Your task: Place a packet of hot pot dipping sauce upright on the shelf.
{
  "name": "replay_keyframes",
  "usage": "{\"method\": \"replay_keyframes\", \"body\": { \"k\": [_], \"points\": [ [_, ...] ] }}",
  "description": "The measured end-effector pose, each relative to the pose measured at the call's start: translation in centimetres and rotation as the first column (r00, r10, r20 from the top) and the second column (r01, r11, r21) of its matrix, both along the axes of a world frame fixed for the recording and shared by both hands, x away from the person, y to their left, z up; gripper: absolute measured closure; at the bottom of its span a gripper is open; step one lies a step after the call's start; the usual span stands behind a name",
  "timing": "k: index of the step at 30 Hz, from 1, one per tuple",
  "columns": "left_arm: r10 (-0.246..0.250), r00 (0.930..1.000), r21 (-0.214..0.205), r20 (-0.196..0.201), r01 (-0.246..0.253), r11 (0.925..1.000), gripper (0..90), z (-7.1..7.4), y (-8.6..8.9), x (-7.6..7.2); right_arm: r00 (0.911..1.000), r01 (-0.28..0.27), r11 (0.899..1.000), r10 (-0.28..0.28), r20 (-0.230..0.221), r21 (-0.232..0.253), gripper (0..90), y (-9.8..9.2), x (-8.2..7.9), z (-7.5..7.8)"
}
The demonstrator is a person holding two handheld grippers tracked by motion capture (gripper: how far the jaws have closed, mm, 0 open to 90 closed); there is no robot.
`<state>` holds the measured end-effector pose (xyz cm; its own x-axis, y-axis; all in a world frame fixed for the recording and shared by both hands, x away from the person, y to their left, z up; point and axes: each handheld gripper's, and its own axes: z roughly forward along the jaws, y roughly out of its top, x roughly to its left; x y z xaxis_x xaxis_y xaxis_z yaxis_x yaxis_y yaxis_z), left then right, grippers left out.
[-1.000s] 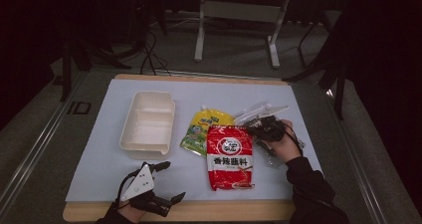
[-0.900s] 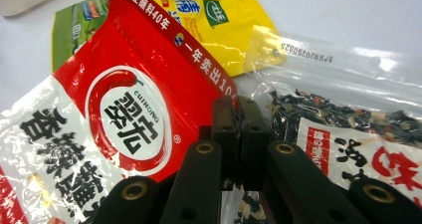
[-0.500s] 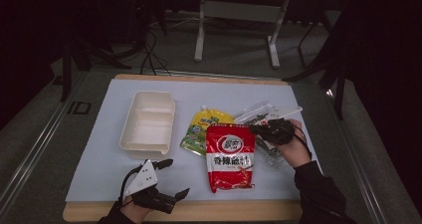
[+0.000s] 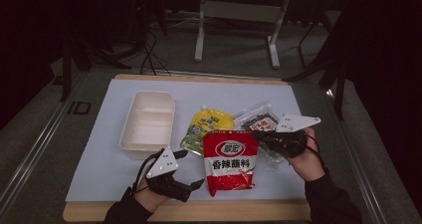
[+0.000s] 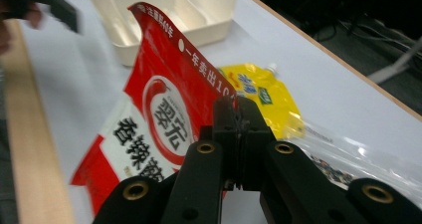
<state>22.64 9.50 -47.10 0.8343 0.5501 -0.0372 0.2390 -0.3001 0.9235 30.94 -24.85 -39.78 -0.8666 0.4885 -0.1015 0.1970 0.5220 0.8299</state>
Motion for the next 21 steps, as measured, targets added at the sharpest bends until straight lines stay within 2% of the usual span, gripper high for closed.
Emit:
{"method": "replay_keyframes", "body": {
  "k": [1,2,4,6,10,11,14,15,17,19,20,21],
  "points": [
    [0.000,1.0000,0.000,0.000,0.000,1.0000,6.7,0.0,0.0,0.0,1.0000,0.000,1.000,0.000,0.000,0.000,89.2,0.0,0.0,0.0],
    [-0.005,1.0000,0.021,0.005,0.005,0.9998,7.2,0.3,-0.3,0.7,0.9999,-0.008,1.000,0.008,0.013,-0.002,89.2,0.1,-0.6,0.3],
    [-0.003,1.0000,0.023,0.004,0.003,0.9997,7.2,0.6,-0.4,1.3,0.9997,-0.017,1.000,0.017,0.019,-0.001,89.2,0.1,-0.8,0.4],
    [0.002,1.0000,0.014,0.005,-0.002,0.9999,15.4,1.0,-0.6,2.0,0.9992,-0.026,1.000,0.026,0.030,0.001,89.3,0.2,-1.4,0.8],
    [-0.008,1.0000,0.025,-0.003,0.008,0.9996,19.4,1.4,-0.9,3.1,0.9986,-0.038,0.999,0.037,0.038,0.008,89.2,0.2,-1.8,1.2],
    [-0.022,0.9996,0.018,-0.017,0.022,0.9996,19.4,1.2,-1.2,4.2,0.9983,-0.044,0.999,0.044,0.039,0.010,89.2,0.3,-2.0,1.4],
    [-0.070,0.9969,-0.004,-0.037,0.069,0.9976,33.1,0.8,-1.5,5.1,0.9962,-0.069,0.998,0.069,0.053,0.003,89.2,0.8,-2.5,1.9],
    [-0.088,0.9950,-0.002,-0.046,0.088,0.9961,37.8,0.6,-1.7,5.3,0.9960,-0.070,0.998,0.070,0.056,0.002,89.2,0.9,-2.6,2.0],
    [-0.119,0.9921,0.009,-0.038,0.120,0.9928,45.6,0.4,-2.2,5.4,0.9951,-0.080,0.997,0.080,0.058,0.004,89.2,1.0,-2.7,2.1],
    [-0.135,0.9900,0.015,-0.040,0.136,0.9906,52.9,0.3,-2.6,5.5,0.9951,-0.079,0.997,0.079,0.059,0.003,89.2,1.0,-2.8,2.1],
    [-0.162,0.9855,0.013,-0.049,0.163,0.9865,57.8,0.2,-2.8,5.5,0.9950,-0.082,0.997,0.082,0.057,0.004,89.2,1.0,-2.9,2.2],
    [-0.166,0.9851,0.014,-0.045,0.167,0.9859,62.4,0.2,-3.0,5.4,0.9951,-0.080,0.997,0.080,0.059,0.002,89.2,1.0,-2.9,2.2]
  ]
}}
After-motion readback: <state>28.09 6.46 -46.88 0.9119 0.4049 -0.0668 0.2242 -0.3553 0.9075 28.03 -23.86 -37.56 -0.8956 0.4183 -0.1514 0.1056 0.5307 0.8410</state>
